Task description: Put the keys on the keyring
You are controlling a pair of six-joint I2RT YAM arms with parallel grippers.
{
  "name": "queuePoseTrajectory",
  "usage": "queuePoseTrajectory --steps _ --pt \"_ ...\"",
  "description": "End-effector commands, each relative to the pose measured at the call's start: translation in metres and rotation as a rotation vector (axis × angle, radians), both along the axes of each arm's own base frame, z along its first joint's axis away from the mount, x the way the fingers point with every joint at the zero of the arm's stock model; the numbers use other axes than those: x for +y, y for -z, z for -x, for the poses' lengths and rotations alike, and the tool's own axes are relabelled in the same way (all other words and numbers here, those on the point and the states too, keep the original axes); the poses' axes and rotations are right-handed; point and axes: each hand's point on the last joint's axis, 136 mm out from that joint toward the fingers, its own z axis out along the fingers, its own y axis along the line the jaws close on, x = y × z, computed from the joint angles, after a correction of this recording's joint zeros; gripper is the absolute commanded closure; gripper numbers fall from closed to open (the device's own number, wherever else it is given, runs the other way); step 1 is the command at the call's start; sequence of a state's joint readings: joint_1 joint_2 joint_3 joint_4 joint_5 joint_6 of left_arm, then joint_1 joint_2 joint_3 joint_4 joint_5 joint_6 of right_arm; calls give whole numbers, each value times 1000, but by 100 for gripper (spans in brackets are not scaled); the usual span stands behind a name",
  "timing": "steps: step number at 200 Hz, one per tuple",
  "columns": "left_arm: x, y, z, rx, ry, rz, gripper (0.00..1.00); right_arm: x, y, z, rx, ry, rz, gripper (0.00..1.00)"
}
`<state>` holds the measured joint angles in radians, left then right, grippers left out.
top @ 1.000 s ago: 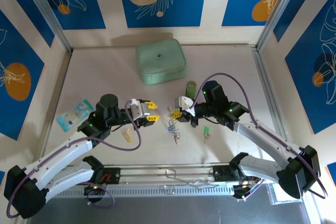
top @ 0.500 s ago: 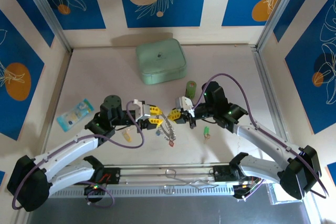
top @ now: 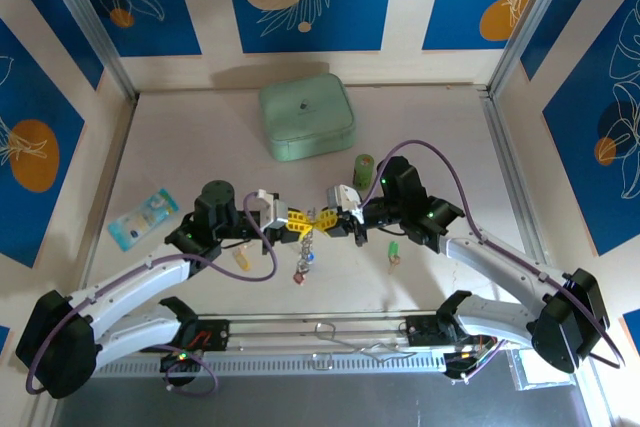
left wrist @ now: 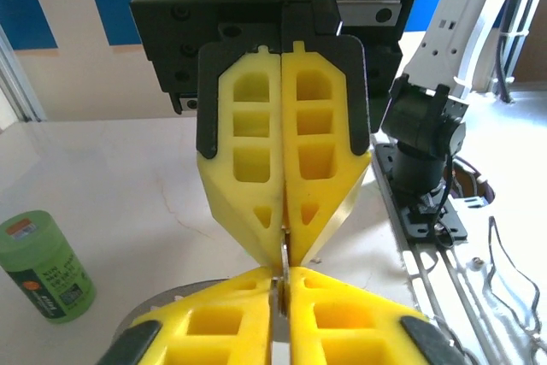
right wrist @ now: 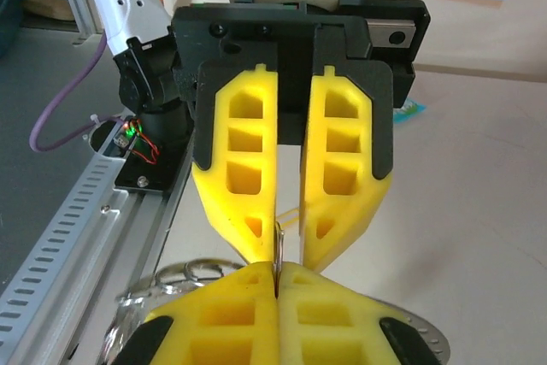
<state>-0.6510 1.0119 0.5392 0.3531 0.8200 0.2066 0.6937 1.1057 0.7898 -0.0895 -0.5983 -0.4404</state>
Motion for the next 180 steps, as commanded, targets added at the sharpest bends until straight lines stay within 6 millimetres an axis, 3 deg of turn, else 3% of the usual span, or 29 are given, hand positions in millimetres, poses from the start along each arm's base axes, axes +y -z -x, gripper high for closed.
queuePoseTrajectory --steps 1,12,23,34,80,180 --pt "-1 -11 0 -43 10 16 100 4 -11 3 -25 -20 -15 100" --pt "0 -11 0 -56 3 1 100 2 -5 -2 -36 12 17 98" --pt "1 -9 -1 -76 -5 -16 100 -2 0 -5 -53 31 64 72" --pt "2 -7 -2 -104 -16 -34 100 -7 9 -7 -73 46 118 63" --pt "3 -2 -2 -175 -23 -93 100 -10 27 -7 -132 44 277 64" --pt "-3 2 0 -181 3 -115 100 11 15 -6 -164 12 253 80"
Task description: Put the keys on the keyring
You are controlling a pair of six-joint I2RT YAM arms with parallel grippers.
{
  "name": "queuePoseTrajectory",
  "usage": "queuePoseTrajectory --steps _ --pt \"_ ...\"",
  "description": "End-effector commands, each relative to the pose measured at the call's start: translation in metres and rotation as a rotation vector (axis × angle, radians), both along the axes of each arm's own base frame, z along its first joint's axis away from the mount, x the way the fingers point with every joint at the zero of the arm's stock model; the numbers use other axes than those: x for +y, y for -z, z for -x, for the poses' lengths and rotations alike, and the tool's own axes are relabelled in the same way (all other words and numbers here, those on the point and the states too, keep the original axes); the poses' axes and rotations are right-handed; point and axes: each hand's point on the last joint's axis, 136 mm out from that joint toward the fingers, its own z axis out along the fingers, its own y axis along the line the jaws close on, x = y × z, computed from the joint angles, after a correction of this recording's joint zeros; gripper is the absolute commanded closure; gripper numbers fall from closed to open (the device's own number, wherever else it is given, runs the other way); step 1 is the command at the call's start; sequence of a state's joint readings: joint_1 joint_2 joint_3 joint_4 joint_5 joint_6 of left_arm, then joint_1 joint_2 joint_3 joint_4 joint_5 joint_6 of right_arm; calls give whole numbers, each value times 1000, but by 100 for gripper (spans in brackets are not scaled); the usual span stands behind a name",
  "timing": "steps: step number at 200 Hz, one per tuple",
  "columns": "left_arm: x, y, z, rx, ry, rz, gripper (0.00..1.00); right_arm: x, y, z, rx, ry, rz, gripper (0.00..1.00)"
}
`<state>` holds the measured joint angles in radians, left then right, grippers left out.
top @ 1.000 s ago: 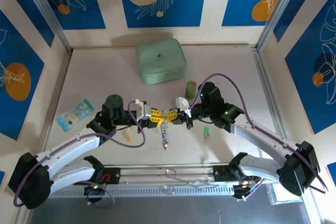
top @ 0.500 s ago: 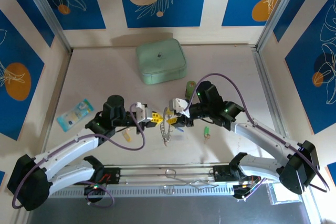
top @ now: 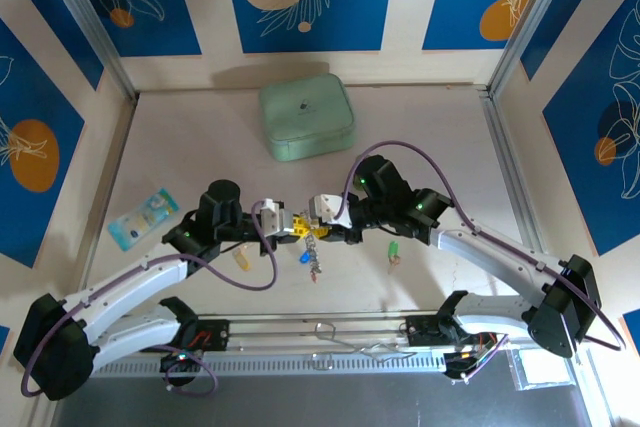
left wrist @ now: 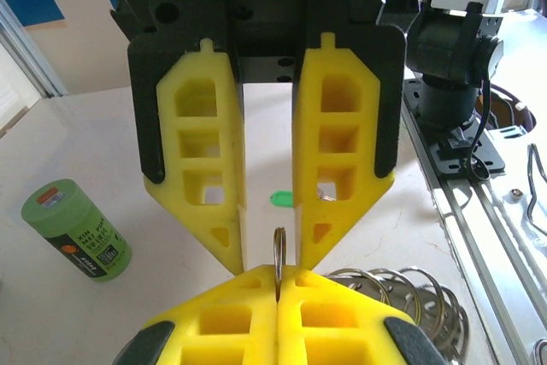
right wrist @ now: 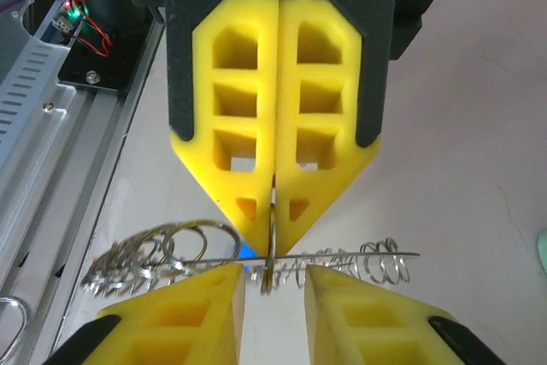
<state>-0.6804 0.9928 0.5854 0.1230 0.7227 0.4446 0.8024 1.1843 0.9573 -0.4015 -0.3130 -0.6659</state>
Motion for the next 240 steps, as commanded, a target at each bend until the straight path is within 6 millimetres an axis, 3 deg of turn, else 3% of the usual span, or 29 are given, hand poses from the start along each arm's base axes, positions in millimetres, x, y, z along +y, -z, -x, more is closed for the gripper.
queuePoseTrajectory --steps 1,43,60,76,86,100,127,150,192,230,240 --pt "-6 -18 0 -59 26 24 100 7 -9 1 -10 -20 -17 80" --pt "-7 -18 0 -66 27 19 100 8 -5 1 -3 -24 -6 100" --pt "-6 -17 -2 -71 15 18 100 7 -2 1 -5 -22 2 100" --pt "-4 -15 -8 -75 -26 8 74 5 -2 0 -5 -17 0 100" --pt "-1 -11 -9 -77 -44 -1 68 4 -2 -1 -3 -13 -6 100" --pt "2 -5 -9 -75 -62 -15 66 2 -3 0 0 -12 -15 100" --pt "6 7 -6 -47 -63 -45 74 0 -2 1 9 -11 -14 100" --pt "5 6 -6 -43 -60 -32 81 1 -1 1 16 -13 -16 100" --pt "4 8 -7 -40 -53 -58 82 2 -3 2 20 -14 -22 100" --pt "3 7 -6 -44 -43 -52 100 2 -3 3 28 -17 -22 100" --pt "2 4 -7 -56 -44 -44 100 3 -1 3 30 -17 -17 100"
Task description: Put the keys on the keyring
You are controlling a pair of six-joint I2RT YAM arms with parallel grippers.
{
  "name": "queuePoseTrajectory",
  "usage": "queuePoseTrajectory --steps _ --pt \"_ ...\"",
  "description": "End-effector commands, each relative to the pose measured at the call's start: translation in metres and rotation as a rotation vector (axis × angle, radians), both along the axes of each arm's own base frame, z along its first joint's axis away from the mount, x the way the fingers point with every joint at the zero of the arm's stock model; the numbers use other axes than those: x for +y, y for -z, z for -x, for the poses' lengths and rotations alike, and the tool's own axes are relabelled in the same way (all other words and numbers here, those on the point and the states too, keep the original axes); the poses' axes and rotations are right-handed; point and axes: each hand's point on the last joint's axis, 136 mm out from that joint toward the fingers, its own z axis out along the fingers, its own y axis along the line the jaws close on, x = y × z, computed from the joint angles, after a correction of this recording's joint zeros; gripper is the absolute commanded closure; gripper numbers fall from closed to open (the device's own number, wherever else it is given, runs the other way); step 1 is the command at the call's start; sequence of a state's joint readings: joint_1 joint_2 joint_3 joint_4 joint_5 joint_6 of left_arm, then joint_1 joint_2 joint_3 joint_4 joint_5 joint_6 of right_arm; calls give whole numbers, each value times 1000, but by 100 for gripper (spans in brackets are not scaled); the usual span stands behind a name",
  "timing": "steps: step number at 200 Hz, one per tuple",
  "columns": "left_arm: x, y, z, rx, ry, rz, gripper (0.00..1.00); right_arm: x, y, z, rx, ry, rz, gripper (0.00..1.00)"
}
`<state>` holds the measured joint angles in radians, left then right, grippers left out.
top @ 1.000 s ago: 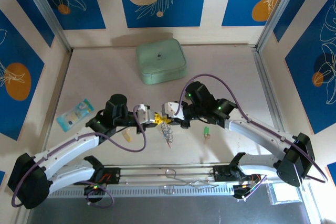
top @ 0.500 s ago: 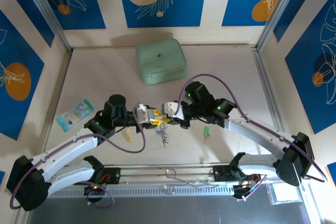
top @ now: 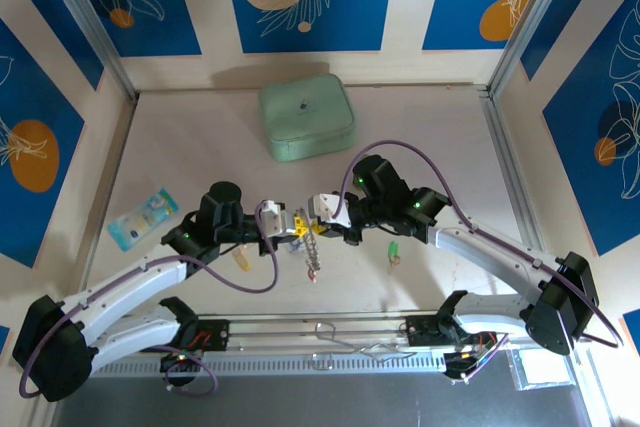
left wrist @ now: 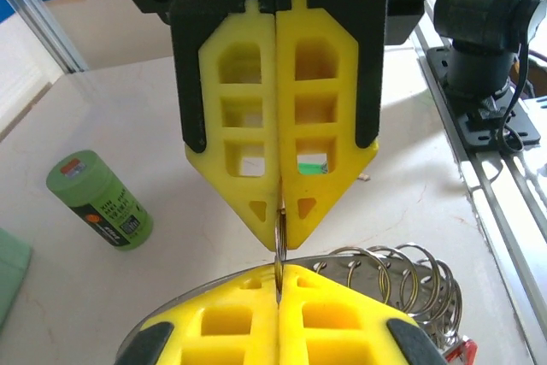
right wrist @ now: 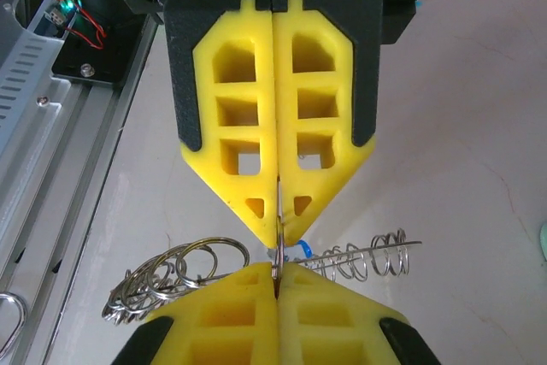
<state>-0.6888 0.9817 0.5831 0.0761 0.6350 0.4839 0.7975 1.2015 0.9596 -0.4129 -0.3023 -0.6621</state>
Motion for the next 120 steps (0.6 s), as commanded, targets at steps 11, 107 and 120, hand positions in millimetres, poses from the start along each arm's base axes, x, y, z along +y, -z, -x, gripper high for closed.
queuePoseTrajectory --steps 11,107,120 --pt "-4 -9 1 -38 20 18 100 3 -5 5 10 -26 -27 100" --pt "-6 -16 3 -69 52 27 100 4 9 -1 -9 -3 51 95" --pt "-6 -17 3 -71 53 32 100 3 10 -2 -14 -3 55 100"
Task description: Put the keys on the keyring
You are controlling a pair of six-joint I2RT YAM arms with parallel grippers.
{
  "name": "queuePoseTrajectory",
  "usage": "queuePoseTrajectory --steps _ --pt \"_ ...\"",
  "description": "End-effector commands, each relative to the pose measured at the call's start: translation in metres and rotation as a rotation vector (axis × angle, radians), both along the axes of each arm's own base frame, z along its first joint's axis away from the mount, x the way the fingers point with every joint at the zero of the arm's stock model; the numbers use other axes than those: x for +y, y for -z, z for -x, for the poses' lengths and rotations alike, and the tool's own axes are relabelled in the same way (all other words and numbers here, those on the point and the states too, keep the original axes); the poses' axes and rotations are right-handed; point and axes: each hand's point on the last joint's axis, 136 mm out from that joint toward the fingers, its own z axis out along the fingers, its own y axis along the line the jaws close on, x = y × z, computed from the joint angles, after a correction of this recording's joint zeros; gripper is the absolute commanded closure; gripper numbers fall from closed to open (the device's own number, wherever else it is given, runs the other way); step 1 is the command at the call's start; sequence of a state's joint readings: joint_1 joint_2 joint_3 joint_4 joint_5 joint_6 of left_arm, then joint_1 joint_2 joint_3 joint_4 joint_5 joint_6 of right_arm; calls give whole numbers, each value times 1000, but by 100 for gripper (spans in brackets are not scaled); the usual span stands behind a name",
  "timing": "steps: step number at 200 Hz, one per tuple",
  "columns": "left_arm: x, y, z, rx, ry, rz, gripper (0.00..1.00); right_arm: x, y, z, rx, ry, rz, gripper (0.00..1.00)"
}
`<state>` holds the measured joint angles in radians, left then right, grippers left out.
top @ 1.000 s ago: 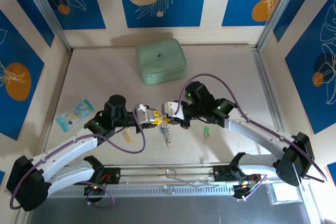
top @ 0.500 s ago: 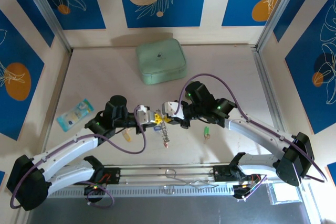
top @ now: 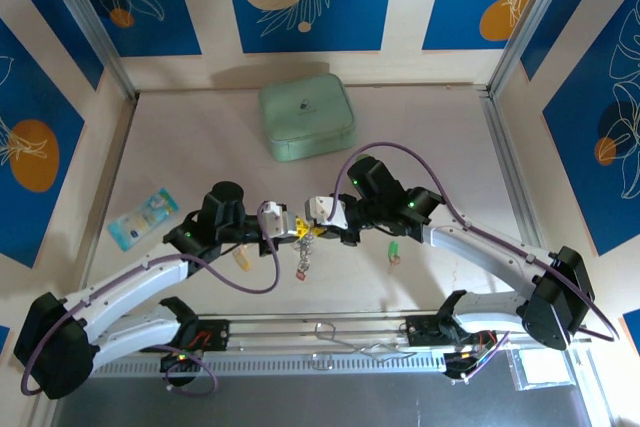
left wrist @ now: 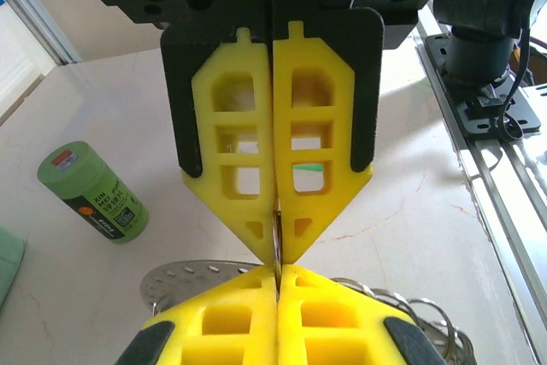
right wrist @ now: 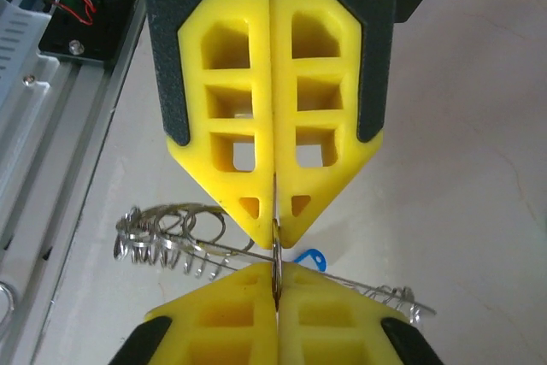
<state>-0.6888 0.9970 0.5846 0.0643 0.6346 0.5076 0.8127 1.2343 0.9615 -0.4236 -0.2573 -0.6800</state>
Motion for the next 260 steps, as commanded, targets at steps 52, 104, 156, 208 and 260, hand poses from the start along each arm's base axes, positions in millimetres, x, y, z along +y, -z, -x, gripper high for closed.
queuePoseTrajectory --steps 52,104,156,208,260 --pt "6 -28 -13 -100 -106 84 43 -2 -8 0 -9 4 -25 100" --pt "68 -62 -60 -1 -652 276 36 -7 -7 1 2 9 -41 100" --pt "140 41 -71 526 -1234 159 39 -3 -8 -1 0 13 -62 100" --pt "177 121 -30 878 -1554 -44 39 -2 -5 0 -2 5 -63 100" --pt "194 148 -24 982 -1703 -37 45 -2 -3 5 3 -5 -57 100"
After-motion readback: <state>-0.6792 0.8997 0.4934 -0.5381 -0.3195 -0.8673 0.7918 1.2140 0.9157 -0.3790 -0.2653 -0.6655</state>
